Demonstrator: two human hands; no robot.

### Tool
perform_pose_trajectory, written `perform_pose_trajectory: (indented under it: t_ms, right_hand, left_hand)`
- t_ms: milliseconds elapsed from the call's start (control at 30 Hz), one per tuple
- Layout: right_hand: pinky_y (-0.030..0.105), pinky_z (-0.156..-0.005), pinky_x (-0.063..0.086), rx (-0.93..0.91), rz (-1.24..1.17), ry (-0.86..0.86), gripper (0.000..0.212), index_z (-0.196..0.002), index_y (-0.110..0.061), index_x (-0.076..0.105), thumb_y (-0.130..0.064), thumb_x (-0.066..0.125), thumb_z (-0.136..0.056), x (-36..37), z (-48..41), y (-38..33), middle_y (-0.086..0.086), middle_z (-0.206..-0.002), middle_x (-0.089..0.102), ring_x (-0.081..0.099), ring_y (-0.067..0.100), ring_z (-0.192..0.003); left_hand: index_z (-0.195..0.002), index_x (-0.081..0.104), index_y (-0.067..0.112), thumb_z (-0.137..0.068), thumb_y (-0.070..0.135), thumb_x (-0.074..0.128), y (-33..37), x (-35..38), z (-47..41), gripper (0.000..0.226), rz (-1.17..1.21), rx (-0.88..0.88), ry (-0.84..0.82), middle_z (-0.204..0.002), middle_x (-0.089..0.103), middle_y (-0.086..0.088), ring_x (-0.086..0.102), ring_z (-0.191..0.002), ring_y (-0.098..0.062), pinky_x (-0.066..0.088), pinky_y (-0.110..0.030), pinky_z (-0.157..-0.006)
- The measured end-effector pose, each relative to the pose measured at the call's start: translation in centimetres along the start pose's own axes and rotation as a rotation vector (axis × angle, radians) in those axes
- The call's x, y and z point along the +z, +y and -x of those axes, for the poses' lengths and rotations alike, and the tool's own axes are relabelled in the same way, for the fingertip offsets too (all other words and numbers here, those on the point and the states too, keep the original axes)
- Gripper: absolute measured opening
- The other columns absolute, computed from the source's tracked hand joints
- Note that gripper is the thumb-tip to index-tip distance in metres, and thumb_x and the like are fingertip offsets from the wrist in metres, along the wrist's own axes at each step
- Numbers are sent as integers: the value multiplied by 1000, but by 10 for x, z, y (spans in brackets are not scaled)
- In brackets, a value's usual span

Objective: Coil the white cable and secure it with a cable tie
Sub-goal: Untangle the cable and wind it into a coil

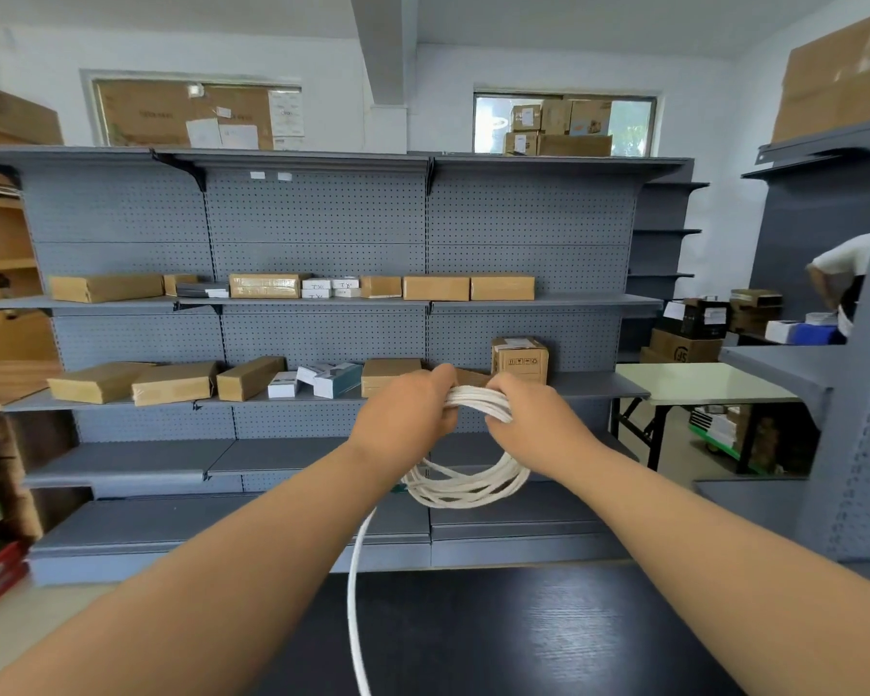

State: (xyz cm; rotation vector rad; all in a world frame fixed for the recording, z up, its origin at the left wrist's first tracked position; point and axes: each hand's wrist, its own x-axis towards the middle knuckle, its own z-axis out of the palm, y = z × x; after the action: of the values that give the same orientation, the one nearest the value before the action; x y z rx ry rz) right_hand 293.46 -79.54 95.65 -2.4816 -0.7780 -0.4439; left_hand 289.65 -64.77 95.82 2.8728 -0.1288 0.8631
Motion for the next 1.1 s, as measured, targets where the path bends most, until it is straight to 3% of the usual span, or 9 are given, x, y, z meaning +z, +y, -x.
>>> perform_pose_trajectory:
  t_ms: [100, 267, 400, 500, 600, 800, 1033, 1100]
  right_hand:
    - [38, -73, 45, -74, 144, -28, 20, -113, -12, 47, -16, 48, -94, 2, 2, -4, 10, -112, 55, 56, 31, -96]
    - [36, -62, 34, -103, 297, -16, 21, -115, -9, 40, -6, 41, -94, 2, 6, -5, 12, -113, 49, 54, 33, -87]
    - [34, -57, 28, -73, 338, 14, 26, -118, -8, 37, -2, 39, -93, 1, 8, -9, 13, -110, 48, 40, 25, -73]
    - [35, -61, 31, -21, 299, 32, 26, -117, -8, 37, 1, 38, -93, 0, 8, -11, 13, -113, 47, 45, 29, -78]
    - [34, -63, 32, 33, 250, 53, 25, -115, -8, 38, 3, 38, -93, -2, 8, -10, 14, -118, 46, 53, 34, -87]
    - [35, -62, 33, 57, 228, 74, 22, -113, -10, 39, 0, 38, -93, -3, 7, -5, 14, -116, 47, 51, 33, -83]
    - [35, -62, 32, -48, 340, 48, 25, -117, -9, 39, -4, 40, -93, 0, 7, -11, 13, -112, 53, 58, 37, -94]
    - [35, -62, 31, -55, 375, 14, 26, -116, -8, 38, 0, 40, -91, 1, 7, -9, 14, -112, 52, 58, 37, -94]
  left_hand:
    - [-104, 47, 10, -90, 24, 50, 3, 2, 2, 20, -115, 52, 39, -97, 60, -10, 58, -83, -31, 36, -34, -58]
    - [-102, 50, 11, -88, 31, 56, -3, 6, 2, 25, -80, 83, 102, -101, 56, -9, 56, -90, -30, 39, -35, -62]
    - [-101, 54, 10, -89, 31, 57, -3, 12, 3, 25, -51, 70, 196, -98, 56, -10, 54, -91, -30, 40, -36, -65]
    - [-98, 57, 7, -88, 28, 60, -4, 15, 6, 23, 62, 33, 240, -94, 55, -12, 52, -89, -30, 46, -41, -70]
    - [-94, 57, 7, -88, 28, 61, -5, 13, 5, 21, 135, -3, 177, -91, 56, -12, 53, -86, -28, 44, -37, -70]
    - [-99, 54, 11, -90, 27, 56, -4, 1, -4, 18, 202, -63, -75, -90, 64, -11, 53, -76, -23, 43, -31, -66]
    - [-104, 55, 11, -90, 19, 53, 0, 4, -6, 16, 86, 41, -74, -89, 65, -16, 60, -83, -32, 44, -34, -66]
    - [-97, 57, 13, -88, 21, 57, 0, 3, -6, 12, 142, 35, -93, -84, 63, -10, 58, -79, -27, 41, -31, -63]
